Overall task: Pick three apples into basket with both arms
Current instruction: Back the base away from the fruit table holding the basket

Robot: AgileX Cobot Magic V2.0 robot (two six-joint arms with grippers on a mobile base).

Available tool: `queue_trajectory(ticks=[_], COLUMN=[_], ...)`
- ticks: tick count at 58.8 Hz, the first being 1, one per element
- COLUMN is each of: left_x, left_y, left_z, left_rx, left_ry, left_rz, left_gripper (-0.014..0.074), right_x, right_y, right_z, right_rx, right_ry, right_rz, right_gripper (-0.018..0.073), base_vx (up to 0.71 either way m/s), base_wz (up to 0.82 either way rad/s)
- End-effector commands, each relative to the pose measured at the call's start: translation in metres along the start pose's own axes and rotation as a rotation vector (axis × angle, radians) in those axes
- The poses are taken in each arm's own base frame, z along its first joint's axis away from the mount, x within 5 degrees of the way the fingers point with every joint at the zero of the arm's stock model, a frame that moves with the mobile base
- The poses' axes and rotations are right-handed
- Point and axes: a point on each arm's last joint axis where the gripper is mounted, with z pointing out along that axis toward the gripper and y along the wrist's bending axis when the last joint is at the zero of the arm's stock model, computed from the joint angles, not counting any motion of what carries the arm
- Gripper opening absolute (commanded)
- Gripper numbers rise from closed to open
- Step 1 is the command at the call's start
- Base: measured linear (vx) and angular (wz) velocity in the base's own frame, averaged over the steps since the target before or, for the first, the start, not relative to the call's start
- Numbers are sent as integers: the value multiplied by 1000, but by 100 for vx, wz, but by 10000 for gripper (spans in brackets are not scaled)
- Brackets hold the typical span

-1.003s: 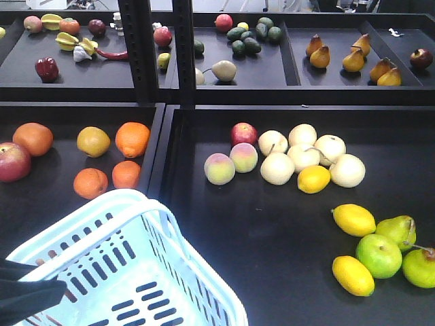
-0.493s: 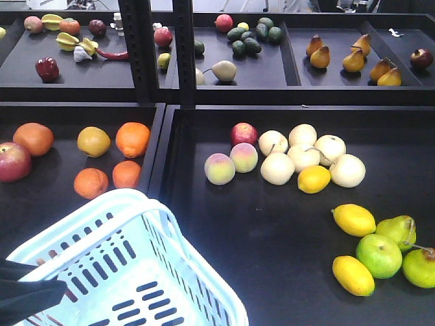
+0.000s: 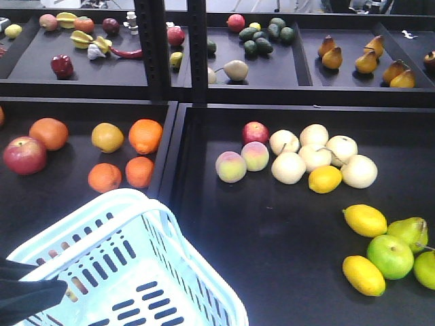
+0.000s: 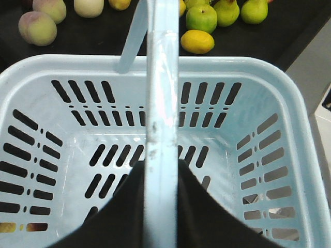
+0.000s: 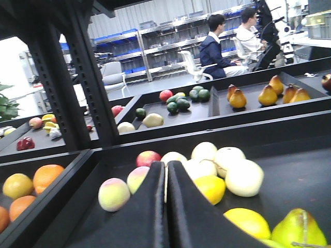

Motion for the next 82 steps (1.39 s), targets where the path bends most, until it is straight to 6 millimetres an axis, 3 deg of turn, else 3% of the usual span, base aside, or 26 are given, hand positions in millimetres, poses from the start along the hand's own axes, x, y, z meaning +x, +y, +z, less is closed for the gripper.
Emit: queue_trajectory(ticks=[1, 82], left_x=[-14, -14], left_y=[-2, -2], left_z=[-7, -7], left_rx=[0, 0], left_ry=[-117, -117], left_rz=[-23, -23], left_gripper=[-6, -6], right_x=[-4, -4], right_y=[1, 1], right_z=[-1, -1], right_rx=[-9, -9], right_ry=[-74, -74], right_rz=[-14, -14], right_gripper=[-6, -6], base_vx=[-4, -8], base_wz=[16, 31])
